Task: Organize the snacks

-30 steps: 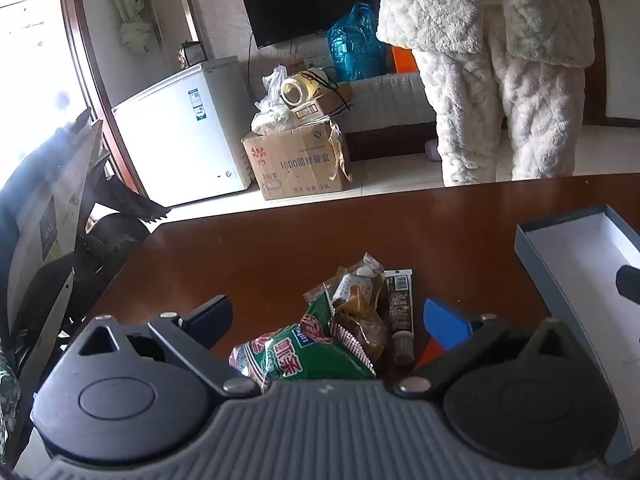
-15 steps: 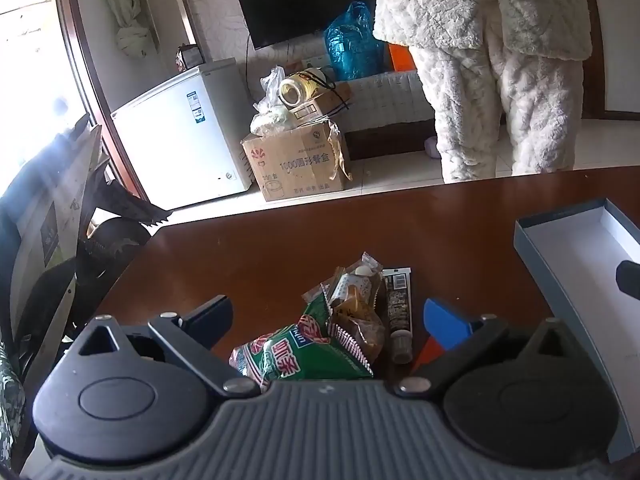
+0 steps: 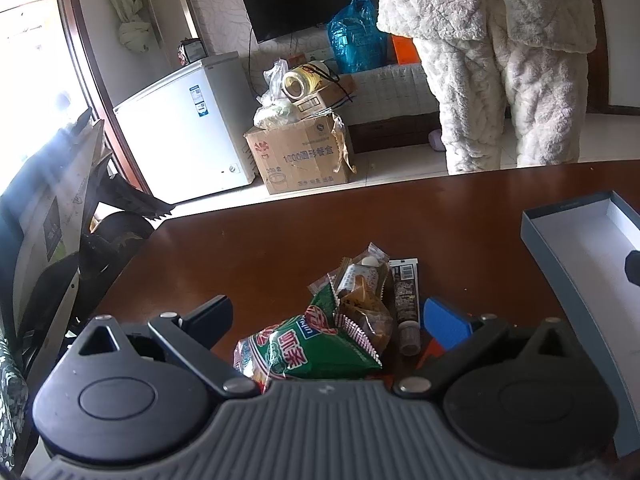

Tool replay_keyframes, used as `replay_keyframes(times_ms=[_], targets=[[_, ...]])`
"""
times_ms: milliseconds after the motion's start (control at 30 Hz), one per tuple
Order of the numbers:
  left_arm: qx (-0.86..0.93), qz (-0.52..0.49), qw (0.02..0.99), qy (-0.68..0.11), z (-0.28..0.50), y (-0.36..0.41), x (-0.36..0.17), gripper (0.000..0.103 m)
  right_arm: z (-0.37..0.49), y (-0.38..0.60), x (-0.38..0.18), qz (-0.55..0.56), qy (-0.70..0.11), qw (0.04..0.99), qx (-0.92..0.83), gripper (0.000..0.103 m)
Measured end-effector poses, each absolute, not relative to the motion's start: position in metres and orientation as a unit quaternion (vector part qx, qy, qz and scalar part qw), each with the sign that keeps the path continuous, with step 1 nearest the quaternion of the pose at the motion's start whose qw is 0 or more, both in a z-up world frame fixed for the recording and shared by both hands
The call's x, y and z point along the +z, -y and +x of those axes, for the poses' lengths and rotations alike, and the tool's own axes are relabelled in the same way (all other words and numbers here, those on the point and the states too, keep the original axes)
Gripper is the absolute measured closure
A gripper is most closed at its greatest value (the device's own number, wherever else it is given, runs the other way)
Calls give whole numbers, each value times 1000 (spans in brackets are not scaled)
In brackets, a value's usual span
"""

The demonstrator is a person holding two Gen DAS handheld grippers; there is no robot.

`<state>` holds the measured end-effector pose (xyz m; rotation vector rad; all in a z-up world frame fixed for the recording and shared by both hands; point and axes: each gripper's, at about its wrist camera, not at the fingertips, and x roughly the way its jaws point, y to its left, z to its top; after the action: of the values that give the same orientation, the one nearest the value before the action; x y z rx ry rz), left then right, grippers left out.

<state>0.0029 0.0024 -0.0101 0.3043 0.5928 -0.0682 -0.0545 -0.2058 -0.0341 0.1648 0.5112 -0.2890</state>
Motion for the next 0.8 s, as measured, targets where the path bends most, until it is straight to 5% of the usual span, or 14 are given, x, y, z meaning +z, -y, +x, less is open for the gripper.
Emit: replay_keyframes(times_ms=[800], targets=[[-44, 146, 944, -293, 3, 6, -5, 0, -57, 206, -32, 81, -254, 953, -142, 0]])
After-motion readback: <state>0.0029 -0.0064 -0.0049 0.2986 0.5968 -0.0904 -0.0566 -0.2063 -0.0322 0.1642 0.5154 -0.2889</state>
